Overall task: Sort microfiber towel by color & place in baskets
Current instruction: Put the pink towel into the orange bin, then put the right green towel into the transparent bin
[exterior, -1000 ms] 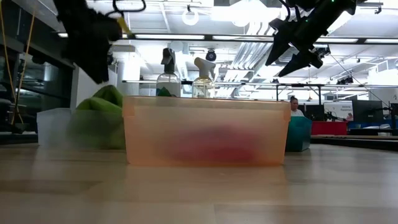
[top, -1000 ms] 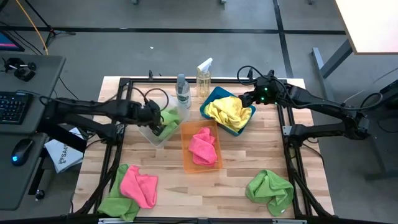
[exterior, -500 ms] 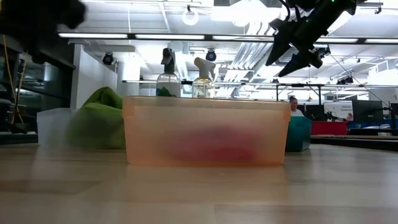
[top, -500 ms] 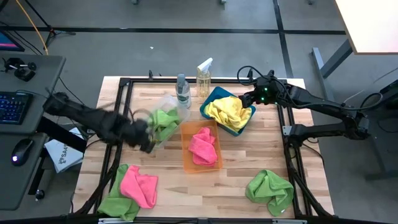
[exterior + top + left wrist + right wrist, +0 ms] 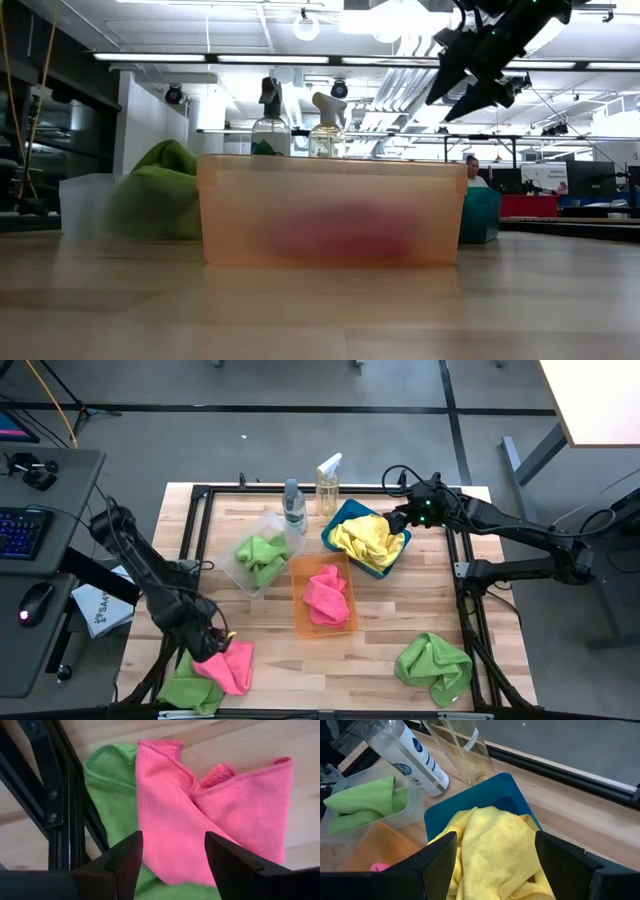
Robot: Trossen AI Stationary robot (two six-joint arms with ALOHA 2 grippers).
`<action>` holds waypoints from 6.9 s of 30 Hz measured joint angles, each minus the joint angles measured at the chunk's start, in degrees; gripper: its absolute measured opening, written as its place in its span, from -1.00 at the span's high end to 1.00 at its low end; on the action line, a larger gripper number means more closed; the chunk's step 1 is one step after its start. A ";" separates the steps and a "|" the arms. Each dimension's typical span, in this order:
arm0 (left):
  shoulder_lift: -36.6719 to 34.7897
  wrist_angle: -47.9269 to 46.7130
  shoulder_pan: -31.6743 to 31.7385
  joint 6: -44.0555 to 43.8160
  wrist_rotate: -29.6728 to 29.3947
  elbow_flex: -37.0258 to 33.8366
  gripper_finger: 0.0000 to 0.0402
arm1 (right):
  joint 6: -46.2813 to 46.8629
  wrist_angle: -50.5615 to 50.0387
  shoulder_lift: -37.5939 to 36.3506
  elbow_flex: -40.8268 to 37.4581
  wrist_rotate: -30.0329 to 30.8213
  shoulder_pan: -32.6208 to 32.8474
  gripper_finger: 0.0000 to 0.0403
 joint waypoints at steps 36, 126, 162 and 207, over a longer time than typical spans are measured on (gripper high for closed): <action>8.61 12.16 0.14 30.30 -2.41 -7.62 0.53 | 24.29 0.15 -0.02 0.02 1.50 21.18 -0.32; 19.56 62.36 34.31 87.02 -31.25 5.42 1.00 | 17.22 -3.80 -11.04 0.02 18.31 25.51 -0.32; -3.76 31.49 25.77 70.31 -27.27 3.77 -0.02 | 40.70 -16.06 5.64 0.02 -21.07 54.44 -0.32; -28.05 65.89 24.79 98.42 -43.26 3.84 -0.02 | 38.71 -24.47 15.55 27.86 20.96 59.34 0.98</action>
